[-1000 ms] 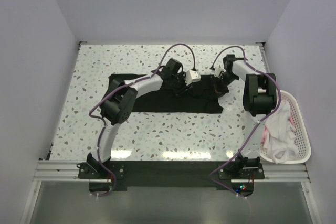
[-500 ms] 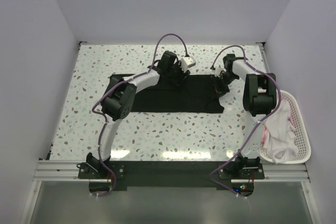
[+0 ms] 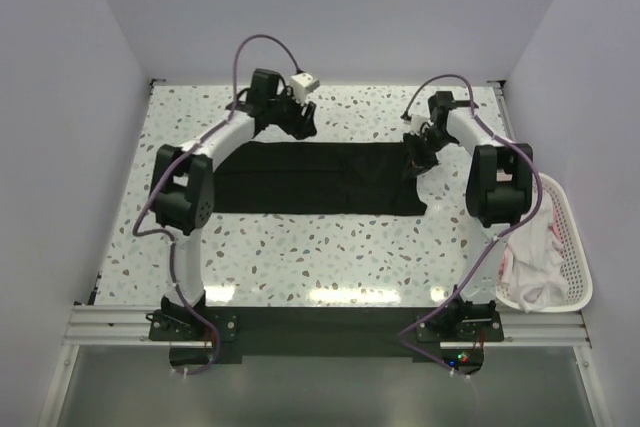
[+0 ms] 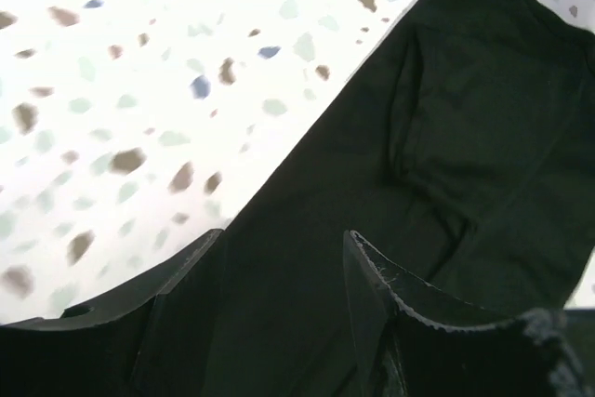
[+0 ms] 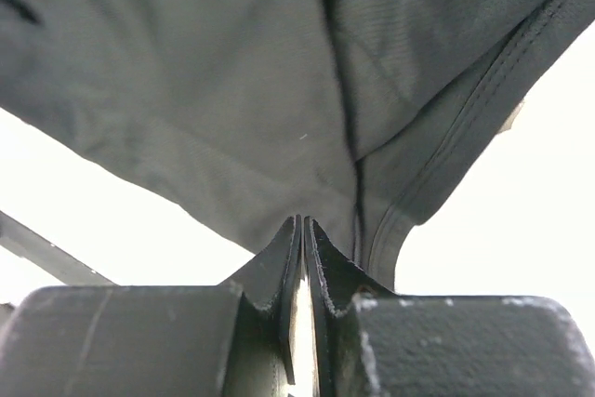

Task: Fold and stack the t-shirts
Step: Fold the tshirt

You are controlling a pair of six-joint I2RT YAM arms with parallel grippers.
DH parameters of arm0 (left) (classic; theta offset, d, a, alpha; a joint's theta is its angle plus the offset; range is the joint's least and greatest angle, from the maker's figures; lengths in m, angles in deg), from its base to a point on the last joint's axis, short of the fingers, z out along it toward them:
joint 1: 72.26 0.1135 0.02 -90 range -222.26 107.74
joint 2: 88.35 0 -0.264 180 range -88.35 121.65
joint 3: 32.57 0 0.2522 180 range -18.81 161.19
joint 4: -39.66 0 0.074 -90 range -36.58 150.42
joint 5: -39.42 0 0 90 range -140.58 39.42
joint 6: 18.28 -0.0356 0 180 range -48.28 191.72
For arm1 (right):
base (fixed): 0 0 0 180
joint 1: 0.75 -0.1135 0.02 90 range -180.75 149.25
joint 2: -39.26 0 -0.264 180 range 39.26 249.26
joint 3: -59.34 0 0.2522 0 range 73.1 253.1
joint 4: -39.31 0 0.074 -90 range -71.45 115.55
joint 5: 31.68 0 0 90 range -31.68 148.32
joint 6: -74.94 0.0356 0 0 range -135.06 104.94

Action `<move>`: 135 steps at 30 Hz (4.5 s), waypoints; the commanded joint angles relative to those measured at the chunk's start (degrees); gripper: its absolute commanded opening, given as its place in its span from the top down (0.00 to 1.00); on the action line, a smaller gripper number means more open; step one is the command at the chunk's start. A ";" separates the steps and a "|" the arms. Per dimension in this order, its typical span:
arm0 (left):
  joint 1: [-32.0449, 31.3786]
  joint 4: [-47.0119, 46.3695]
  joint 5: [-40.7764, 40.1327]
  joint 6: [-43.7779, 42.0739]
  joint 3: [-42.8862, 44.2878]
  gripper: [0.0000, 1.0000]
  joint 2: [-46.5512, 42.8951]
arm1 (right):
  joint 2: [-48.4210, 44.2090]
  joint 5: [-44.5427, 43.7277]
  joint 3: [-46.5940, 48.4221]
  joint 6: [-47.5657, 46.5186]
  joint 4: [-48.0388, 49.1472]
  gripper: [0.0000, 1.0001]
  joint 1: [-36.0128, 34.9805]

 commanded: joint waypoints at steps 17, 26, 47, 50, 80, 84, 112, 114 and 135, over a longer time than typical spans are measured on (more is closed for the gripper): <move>18.46 24.48 -11.06 -31.03 -8.02 0.44 -7.00 | 0.33 -19.71 -1.30 -5.52 2.00 0.95 -15.63; 18.82 22.71 -16.96 -34.20 -16.90 0.45 -6.20 | 11.49 -31.30 8.71 -11.84 4.02 0.98 -15.63; 4.94 27.82 -9.13 -24.18 -29.39 0.44 -32.14 | 9.41 -37.40 27.54 -13.79 16.95 0.76 -15.54; 4.23 23.97 -11.68 -24.71 -27.37 0.44 -27.92 | 3.96 -33.54 23.33 -11.41 13.87 0.68 -15.54; -24.44 27.82 -0.79 -10.39 -30.54 0.46 -28.08 | -5.99 -13.57 6.35 -7.19 -0.99 0.32 -11.41; -16.79 23.25 0.88 -6.44 -26.93 0.45 -29.06 | -3.18 -11.99 9.33 -7.36 -0.72 0.45 -11.93; -2.45 3.99 -9.05 12.65 -14.45 0.53 -0.32 | 17.83 -24.02 22.25 -9.56 6.48 0.85 -18.61; -1.58 3.82 -9.31 12.30 -11.13 0.53 2.74 | 20.90 -26.39 26.89 -10.00 7.97 0.85 -18.70; 2.65 -1.63 -1.94 0.62 -0.36 0.33 -4.22 | 12.76 -25.61 39.23 -10.97 12.92 0.25 -18.53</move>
